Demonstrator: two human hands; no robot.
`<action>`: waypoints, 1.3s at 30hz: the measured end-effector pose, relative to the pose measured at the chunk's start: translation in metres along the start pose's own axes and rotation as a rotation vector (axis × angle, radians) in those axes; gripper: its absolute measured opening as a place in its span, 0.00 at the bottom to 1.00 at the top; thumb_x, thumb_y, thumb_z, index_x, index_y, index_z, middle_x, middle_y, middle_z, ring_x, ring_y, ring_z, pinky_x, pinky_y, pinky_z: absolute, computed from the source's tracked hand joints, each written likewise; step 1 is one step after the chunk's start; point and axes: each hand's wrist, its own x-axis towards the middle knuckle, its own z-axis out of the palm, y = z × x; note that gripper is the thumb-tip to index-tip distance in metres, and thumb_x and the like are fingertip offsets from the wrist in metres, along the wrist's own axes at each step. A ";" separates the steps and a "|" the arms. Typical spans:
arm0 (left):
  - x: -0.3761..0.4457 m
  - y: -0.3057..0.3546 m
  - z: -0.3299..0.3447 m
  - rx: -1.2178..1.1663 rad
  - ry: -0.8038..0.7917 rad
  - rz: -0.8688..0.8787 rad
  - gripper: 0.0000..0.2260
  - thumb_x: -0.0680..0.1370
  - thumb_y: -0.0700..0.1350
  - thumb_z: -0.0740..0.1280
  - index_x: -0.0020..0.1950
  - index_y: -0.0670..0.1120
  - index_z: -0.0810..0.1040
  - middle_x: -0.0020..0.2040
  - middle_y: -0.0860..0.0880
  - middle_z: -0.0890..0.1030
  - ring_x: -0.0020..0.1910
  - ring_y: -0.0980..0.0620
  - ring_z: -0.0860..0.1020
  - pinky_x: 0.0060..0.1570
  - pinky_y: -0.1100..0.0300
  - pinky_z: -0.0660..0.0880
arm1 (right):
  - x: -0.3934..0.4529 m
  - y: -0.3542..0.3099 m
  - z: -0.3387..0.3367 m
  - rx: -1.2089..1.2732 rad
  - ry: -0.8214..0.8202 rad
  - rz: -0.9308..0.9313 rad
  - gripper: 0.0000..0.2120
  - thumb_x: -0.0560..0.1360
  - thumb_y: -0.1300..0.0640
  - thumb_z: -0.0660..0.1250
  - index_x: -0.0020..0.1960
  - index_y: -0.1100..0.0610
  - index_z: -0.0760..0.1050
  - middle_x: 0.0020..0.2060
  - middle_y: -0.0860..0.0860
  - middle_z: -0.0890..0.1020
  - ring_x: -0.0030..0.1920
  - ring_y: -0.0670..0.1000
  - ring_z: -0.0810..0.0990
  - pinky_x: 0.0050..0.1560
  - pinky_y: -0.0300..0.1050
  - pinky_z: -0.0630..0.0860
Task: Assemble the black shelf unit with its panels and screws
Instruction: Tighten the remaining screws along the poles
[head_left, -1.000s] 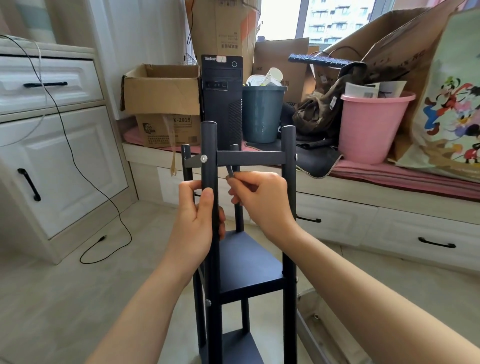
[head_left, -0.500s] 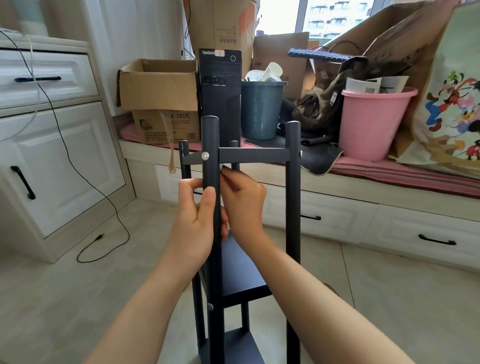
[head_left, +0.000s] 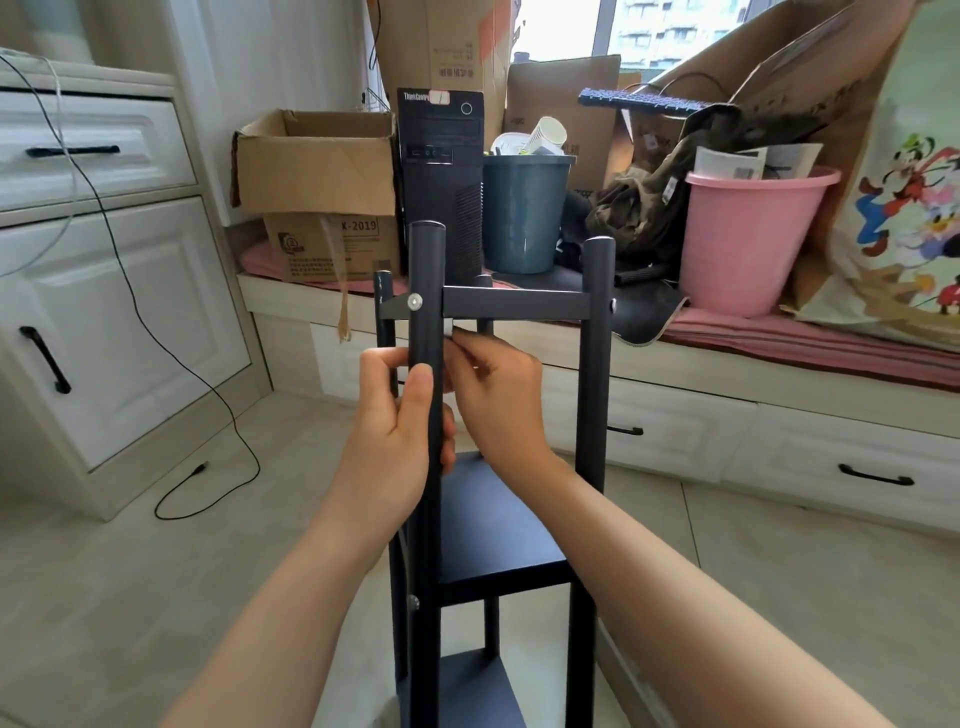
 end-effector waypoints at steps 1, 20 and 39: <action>0.000 0.000 0.000 0.001 -0.001 -0.002 0.04 0.86 0.50 0.54 0.55 0.57 0.67 0.32 0.53 0.77 0.30 0.54 0.74 0.32 0.63 0.75 | -0.002 -0.001 -0.004 -0.021 -0.021 -0.002 0.08 0.79 0.64 0.67 0.44 0.64 0.83 0.34 0.53 0.83 0.33 0.41 0.79 0.40 0.35 0.76; -0.005 0.004 0.005 0.000 0.011 -0.029 0.04 0.86 0.50 0.55 0.53 0.58 0.66 0.31 0.51 0.76 0.28 0.54 0.74 0.29 0.64 0.74 | 0.003 -0.032 -0.067 -0.316 -0.195 -0.045 0.09 0.77 0.62 0.69 0.42 0.62 0.85 0.25 0.45 0.74 0.28 0.47 0.71 0.35 0.28 0.65; 0.000 0.002 -0.004 0.018 0.029 -0.040 0.04 0.86 0.51 0.54 0.53 0.56 0.66 0.34 0.49 0.76 0.31 0.50 0.74 0.30 0.61 0.74 | -0.006 -0.006 -0.013 -0.132 0.040 -0.126 0.06 0.78 0.64 0.69 0.48 0.65 0.84 0.36 0.57 0.84 0.36 0.53 0.83 0.42 0.34 0.78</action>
